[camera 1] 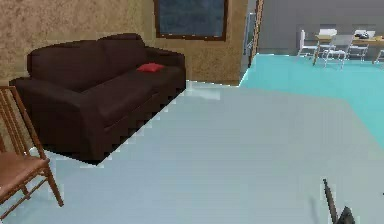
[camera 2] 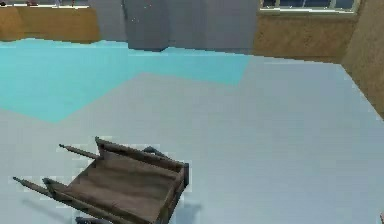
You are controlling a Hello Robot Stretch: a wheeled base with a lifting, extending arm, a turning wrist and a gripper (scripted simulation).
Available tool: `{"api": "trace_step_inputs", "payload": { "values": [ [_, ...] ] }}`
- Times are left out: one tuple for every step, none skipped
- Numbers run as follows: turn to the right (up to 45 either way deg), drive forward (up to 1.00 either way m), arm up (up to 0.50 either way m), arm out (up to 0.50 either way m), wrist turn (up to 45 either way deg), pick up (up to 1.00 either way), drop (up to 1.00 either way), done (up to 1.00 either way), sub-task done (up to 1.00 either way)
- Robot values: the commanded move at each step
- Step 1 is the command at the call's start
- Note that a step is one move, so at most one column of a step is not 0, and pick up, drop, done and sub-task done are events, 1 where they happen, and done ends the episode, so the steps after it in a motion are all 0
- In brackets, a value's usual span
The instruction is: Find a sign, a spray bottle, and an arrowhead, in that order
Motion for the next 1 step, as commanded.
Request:
{"api": "trace_step_inputs", "payload": {
  "values": [
    [0.0, 0.35, 0.0, 0.0, 0.0, 0.0, 0.0, 0.0, 0.0]
  ]
}}
